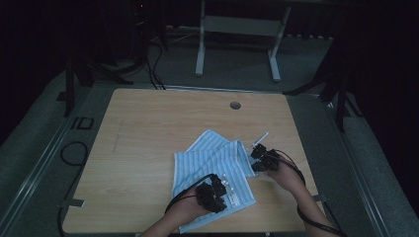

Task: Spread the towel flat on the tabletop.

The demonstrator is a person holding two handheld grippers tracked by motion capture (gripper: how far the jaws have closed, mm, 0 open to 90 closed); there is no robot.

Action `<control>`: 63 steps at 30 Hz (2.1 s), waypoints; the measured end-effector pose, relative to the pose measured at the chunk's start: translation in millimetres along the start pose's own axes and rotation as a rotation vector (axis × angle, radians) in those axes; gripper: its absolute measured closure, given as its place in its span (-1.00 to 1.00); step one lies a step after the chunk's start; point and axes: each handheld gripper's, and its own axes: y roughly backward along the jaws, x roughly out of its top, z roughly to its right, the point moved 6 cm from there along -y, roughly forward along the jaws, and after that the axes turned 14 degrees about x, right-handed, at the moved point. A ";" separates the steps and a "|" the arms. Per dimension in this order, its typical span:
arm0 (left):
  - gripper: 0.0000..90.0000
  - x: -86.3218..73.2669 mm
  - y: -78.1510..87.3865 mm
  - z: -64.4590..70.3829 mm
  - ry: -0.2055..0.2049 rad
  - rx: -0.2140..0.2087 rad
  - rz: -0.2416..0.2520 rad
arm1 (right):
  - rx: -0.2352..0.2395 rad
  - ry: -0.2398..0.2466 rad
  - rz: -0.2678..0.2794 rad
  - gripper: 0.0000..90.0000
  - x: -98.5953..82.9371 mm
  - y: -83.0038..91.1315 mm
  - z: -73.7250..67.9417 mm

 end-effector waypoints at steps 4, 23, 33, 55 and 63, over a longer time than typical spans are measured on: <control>0.66 0.0 0.2 4.7 -0.017 -0.044 -0.010 | -0.015 0.000 0.006 0.99 0.9 1.4 8.0; 0.66 -5.7 3.2 36.7 -0.113 -0.179 -0.038 | -0.093 -0.081 -0.054 0.99 45.4 2.0 66.4; 0.56 1.6 11.2 50.2 -0.151 -0.234 -0.018 | -0.100 -0.130 -0.015 0.86 61.0 10.7 84.3; 0.06 -84.8 53.5 -112.3 0.326 0.160 -0.056 | 0.056 -0.085 0.045 0.30 30.7 3.8 11.6; 0.62 -71.8 36.9 -110.6 0.303 0.129 -0.025 | 0.045 -0.012 0.015 1.00 25.7 -2.7 -0.2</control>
